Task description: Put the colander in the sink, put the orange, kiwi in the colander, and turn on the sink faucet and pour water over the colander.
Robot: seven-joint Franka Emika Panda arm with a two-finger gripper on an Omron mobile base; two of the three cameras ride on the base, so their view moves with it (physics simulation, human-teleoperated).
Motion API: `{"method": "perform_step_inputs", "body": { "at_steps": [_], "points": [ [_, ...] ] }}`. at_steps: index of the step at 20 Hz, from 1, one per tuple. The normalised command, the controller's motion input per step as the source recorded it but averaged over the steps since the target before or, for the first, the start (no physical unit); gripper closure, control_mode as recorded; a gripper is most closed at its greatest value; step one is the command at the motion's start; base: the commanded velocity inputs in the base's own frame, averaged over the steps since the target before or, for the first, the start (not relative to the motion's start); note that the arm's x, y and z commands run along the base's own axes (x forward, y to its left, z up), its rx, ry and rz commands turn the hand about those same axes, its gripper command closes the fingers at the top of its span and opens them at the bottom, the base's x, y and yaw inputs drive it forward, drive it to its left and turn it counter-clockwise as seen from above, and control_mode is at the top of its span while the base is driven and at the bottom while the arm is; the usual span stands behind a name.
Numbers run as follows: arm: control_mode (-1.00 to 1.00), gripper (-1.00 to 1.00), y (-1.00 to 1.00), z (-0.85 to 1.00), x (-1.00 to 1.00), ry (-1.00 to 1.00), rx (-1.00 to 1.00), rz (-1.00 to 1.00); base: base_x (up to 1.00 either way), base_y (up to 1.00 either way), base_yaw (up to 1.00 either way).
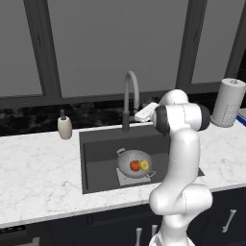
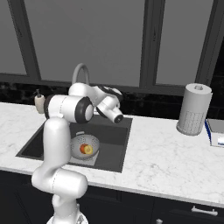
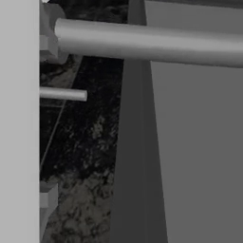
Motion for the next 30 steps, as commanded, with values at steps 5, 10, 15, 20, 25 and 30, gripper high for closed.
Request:
{"method": "perform_step_inputs", "body": {
  "at_steps": [5, 10, 15, 20, 25, 30],
  "points": [
    [-1.0, -1.0, 0.02, -0.04, 0.07, 0.0, 0.0, -0.06, 0.0, 0.0, 0.0],
    [-1.0, -1.0, 0.03, -0.06, 0.05, 0.0, 0.0, -0.06, 0.0, 0.0, 0.0],
    [-1.0, -1.0, 0.01, -0.09, 0.09, 0.0, 0.0, -0.07, 0.0, 0.0, 0.0],
    [-1.0, 1.0, 0.0, -0.06, 0.16, 0.0, 0.0, -0.06, 0.0, 0.0, 0.0],
    [-1.0, 1.0, -0.02, 0.0, 0.22, 0.0, 0.0, -0.02, 0.0, 0.0, 0.0],
    [-1.0, 1.0, -0.2, -0.07, 0.13, 0.0, 0.0, -0.02, 0.0, 0.0, 0.0]
  ]
}}
